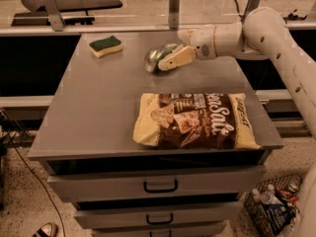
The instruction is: Knock green can over
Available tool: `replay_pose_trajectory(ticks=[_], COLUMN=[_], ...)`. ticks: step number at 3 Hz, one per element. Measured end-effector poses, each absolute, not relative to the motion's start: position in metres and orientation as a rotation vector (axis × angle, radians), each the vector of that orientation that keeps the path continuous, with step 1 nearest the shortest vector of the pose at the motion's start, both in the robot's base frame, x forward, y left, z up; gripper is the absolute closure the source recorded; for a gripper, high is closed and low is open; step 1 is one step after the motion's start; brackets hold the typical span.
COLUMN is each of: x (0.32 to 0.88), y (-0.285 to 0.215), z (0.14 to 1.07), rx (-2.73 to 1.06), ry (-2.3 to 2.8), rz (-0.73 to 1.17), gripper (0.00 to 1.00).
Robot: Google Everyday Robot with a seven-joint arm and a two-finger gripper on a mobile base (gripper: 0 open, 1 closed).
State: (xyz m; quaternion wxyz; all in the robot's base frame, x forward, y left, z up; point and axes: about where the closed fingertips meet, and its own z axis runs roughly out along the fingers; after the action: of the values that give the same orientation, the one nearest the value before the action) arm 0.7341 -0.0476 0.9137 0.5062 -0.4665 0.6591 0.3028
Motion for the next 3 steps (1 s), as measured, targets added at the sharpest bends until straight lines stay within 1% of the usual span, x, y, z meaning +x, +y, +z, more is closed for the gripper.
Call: replay_pose_trajectory(ticks=[1, 2, 3], x=[0.709, 0.698, 0.696], y=[-0.043, -0.049, -0.061], z=[0.913, 0.912, 0.915], rx=[-1.101, -1.112, -1.180], ry=[1.601, 1.592, 1.579], rz=[0.820, 0.849, 0.830], gripper=[0.00, 0.00, 0.00])
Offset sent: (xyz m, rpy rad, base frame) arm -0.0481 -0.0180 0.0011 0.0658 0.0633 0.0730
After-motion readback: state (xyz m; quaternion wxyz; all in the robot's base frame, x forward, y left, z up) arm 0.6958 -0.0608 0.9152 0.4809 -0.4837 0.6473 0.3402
